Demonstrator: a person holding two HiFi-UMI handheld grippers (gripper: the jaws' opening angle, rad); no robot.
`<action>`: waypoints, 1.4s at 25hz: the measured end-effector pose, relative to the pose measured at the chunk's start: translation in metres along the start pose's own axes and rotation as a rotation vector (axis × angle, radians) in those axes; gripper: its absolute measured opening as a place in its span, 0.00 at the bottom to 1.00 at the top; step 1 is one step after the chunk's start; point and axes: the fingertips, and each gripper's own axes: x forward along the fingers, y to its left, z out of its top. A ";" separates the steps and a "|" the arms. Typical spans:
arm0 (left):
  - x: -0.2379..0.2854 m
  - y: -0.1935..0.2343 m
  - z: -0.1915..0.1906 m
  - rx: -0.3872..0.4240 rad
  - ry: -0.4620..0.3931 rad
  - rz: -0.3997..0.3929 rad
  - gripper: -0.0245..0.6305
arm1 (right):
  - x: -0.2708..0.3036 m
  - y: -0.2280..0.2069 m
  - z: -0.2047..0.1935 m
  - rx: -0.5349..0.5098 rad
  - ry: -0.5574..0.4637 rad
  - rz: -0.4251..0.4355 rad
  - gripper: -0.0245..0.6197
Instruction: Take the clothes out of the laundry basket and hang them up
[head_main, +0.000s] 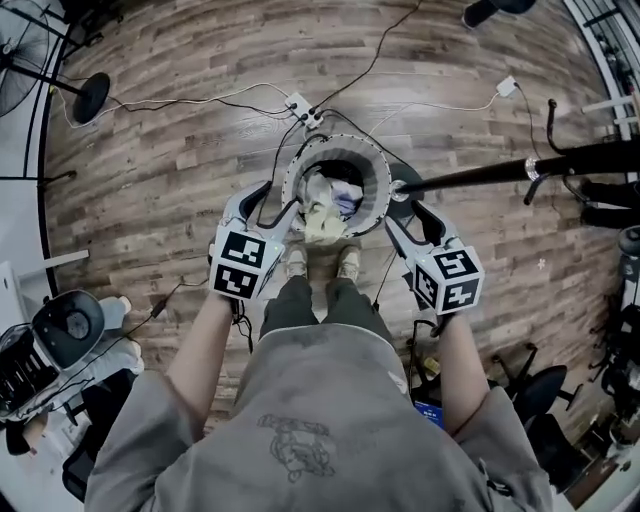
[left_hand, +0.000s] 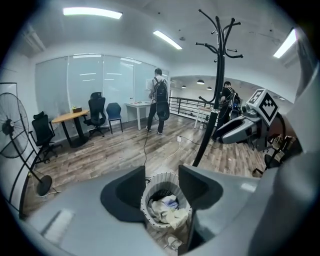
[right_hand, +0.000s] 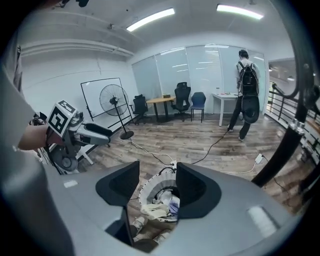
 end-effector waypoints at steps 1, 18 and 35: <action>0.008 0.002 -0.003 -0.002 0.008 0.001 0.35 | 0.009 -0.003 -0.003 -0.011 0.016 0.004 0.44; 0.159 0.001 -0.112 -0.005 0.142 -0.122 0.35 | 0.192 -0.060 -0.127 -0.067 0.233 -0.015 0.46; 0.315 -0.024 -0.311 -0.112 0.412 -0.246 0.37 | 0.340 -0.061 -0.301 -0.115 0.478 0.125 0.46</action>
